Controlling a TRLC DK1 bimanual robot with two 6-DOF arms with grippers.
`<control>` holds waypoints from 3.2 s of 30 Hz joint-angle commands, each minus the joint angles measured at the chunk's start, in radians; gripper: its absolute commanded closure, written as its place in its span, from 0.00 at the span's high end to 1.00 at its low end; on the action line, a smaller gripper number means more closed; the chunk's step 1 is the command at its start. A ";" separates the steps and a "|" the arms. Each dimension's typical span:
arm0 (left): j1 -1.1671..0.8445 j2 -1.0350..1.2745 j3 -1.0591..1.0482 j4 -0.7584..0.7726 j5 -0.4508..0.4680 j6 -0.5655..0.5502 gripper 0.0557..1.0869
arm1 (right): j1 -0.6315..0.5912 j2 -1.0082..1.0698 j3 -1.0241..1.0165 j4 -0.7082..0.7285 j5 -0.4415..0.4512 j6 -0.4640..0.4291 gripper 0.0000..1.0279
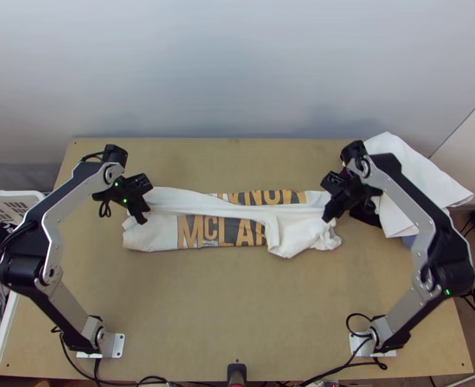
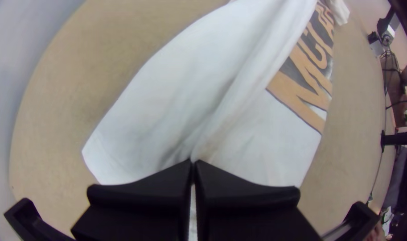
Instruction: Fold the t-shirt
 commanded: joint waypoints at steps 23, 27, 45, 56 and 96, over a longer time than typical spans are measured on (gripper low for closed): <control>0.041 -0.023 0.100 0.052 -0.100 -0.073 0.96 | -0.066 0.214 0.222 -0.076 0.022 0.073 0.94; 0.102 -0.027 0.141 0.040 -0.098 -0.053 0.96 | -0.076 0.194 0.217 -0.079 0.022 0.072 0.94; 0.222 -0.079 0.140 -0.095 0.023 -0.312 0.96 | -0.138 0.054 0.251 -0.128 0.028 0.072 0.95; 0.222 -0.094 0.088 -0.121 0.102 -0.479 0.95 | -0.147 -0.003 0.248 -0.162 0.024 0.116 0.96; 0.242 -0.068 -0.050 -0.130 0.237 -0.640 0.95 | 0.111 -0.095 -0.094 0.188 -0.242 0.234 0.03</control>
